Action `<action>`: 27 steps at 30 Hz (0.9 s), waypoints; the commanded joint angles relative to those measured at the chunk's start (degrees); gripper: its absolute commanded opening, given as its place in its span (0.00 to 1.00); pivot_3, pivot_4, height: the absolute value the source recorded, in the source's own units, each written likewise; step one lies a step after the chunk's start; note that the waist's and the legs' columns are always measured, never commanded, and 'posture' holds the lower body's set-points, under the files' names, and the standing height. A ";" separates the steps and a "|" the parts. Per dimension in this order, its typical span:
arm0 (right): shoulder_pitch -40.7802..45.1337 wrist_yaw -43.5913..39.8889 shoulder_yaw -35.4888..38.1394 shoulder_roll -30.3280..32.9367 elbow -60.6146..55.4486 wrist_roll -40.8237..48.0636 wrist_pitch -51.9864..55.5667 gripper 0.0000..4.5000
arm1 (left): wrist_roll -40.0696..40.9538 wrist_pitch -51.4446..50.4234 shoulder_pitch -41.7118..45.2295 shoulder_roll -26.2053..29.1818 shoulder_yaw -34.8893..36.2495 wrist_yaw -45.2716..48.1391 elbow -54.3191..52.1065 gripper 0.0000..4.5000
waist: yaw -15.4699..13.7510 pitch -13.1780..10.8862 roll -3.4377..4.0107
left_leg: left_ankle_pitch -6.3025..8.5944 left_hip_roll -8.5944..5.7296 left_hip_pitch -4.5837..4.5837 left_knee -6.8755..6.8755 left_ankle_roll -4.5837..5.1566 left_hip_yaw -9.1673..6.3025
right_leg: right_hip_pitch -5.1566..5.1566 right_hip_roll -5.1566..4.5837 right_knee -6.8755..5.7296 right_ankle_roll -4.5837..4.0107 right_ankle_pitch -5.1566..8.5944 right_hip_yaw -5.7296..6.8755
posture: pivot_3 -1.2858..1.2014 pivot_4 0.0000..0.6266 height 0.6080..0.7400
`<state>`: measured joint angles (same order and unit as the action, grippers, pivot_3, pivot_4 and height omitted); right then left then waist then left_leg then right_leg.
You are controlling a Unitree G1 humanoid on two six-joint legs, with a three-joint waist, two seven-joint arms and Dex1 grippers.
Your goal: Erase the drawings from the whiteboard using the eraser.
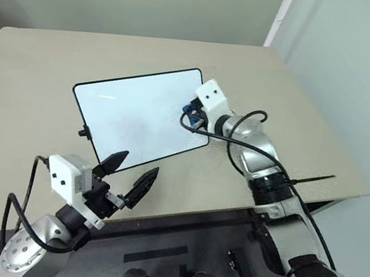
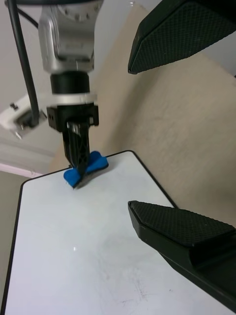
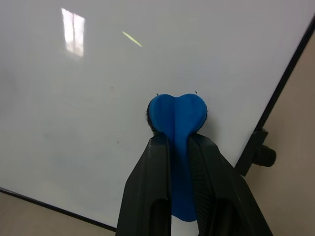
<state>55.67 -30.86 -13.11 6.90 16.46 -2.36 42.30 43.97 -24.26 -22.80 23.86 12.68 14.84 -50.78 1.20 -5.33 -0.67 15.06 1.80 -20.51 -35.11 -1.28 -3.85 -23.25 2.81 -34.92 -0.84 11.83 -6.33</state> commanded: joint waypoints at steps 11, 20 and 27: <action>-6.76 -10.13 5.84 21.48 -8.13 6.78 11.39 0.12 | 0.11 0.41 -0.34 -0.07 -0.76 0.22 -1.89 1.00 | -0.95 0.15 -0.09 | 0.02 -0.03 0.17 -0.13 0.19 0.02 | 0.30 -0.01 0.01 0.14 0.11 -0.08 | 0.52 0.24 0.90; -5.68 -14.41 2.66 25.55 -1.75 9.26 20.66 0.12 | -0.44 0.55 -0.43 0.02 -1.68 0.23 -1.85 1.00 | -0.24 0.19 0.10 | -0.04 -0.03 0.54 0.02 0.13 0.06 | 0.65 0.11 -0.08 0.75 0.34 -0.17 | 0.52 0.24 0.90; -1.87 -13.67 -0.64 23.76 4.90 7.31 18.59 0.12 | -0.46 0.63 -0.86 0.00 -1.49 -0.13 -2.43 1.00 | -0.57 0.10 0.25 | -0.03 -0.03 0.51 -0.03 0.21 0.06 | 0.48 0.08 0.01 0.77 0.33 -0.19 | 0.52 0.24 0.90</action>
<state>52.48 -44.94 -13.48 30.72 20.91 5.42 62.26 43.48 -24.30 -23.59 23.78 10.81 14.76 -50.81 0.64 -5.23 -0.42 15.05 1.77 -20.01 -35.14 -1.04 -3.80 -22.77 2.89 -34.91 -0.11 12.15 -6.52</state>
